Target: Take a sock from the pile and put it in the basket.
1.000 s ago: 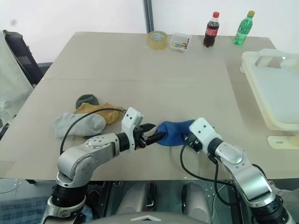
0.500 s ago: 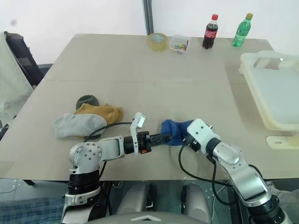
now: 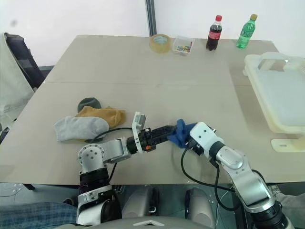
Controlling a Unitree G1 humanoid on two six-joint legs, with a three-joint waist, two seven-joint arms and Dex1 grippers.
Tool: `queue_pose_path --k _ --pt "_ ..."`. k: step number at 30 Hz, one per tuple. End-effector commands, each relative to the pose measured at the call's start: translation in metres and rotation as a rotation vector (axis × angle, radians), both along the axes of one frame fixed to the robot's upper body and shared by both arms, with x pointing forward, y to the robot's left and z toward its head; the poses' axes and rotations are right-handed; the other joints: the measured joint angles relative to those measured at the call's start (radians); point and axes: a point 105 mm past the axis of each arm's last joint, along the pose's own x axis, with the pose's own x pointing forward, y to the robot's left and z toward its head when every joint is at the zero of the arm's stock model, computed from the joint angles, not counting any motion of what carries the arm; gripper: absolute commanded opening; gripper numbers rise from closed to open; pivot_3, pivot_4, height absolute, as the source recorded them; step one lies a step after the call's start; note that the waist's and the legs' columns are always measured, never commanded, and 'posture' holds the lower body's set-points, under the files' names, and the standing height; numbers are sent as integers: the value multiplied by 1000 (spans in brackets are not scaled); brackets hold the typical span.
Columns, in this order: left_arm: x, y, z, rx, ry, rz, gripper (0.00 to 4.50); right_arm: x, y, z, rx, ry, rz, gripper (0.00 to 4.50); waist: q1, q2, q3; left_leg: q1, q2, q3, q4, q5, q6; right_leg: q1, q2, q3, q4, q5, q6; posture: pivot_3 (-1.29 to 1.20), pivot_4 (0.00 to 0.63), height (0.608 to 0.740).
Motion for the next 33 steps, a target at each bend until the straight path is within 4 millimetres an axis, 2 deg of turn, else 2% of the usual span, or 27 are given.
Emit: queue_pose_path --k 1,6,11,16,18,21,23,24,25,26,27,33 --pt "0 -4 14 -99 -8 -24 3508 -1 0 -5 -15 20 7 3544 0 0 0 0 0 0 0 0 0 0 0 0 0 0 0 0 150 735" --pt "-2 -10 19 -116 -13 -55 3508 3 -1 4 -28 -9 26 3544 0 0 0 0 0 0 0 0 0 0 0 0 0 0 0 0 150 735" --pt "-2 -12 18 -109 -5 -56 3508 -2 -3 25 -52 -63 86 3544 1 0 0 -1 0 0 0 0 0 0 0 0 0 0 0 0 150 735" --pt "3 -19 19 -111 14 -57 3508 -9 -15 48 -66 -62 97 3544 2 -1 1 -2 -1 -1 0 0 0 -1 0 -1 -1 0 0 0 150 735" --pt "3 -23 19 -104 11 -73 3508 -12 -24 50 -98 -45 93 3544 4 0 1 -2 -1 -1 0 0 0 -1 0 -1 -1 0 0 0 150 735" --pt "7 -30 15 -68 23 -78 3508 -24 -57 47 -184 104 44 3544 8 -1 2 -3 -2 -2 0 -1 1 -1 -2 -2 -1 0 0 0 150 735" --pt "8 -33 13 -50 27 -84 3508 -29 -68 54 -176 137 25 3544 12 -2 3 -4 -3 -3 0 -2 3 0 -2 -3 -3 0 0 0 150 735" --pt "8 -34 12 -53 30 -87 3508 -31 -68 61 -128 142 17 3544 10 -2 3 -4 -2 -3 0 -2 3 0 -2 -4 -3 0 0 0 150 735" --pt "10 -37 11 -54 36 -90 3544 -34 -65 65 -77 155 27 4011 9 -2 3 -4 -2 -3 -1 -2 3 0 -2 -4 -3 0 0 0 150 735" --pt "12 -40 11 -57 43 -92 3544 -38 -60 68 -31 169 38 4051 8 -2 3 -4 -2 -3 -1 -2 3 0 -2 -4 -3 0 -1 0 150 735" --pt "13 -43 10 -56 45 -92 3544 -40 -56 70 -5 175 49 4414 8 -2 3 -3 -2 -4 -1 -2 3 0 -1 -4 -3 0 -1 0 150 735" --pt "26 -52 8 -37 47 -62 3544 -38 -33 85 157 146 50 4476 6 -1 3 -3 -2 -6 -1 -2 4 0 -2 -6 -3 0 -1 0 150 735"
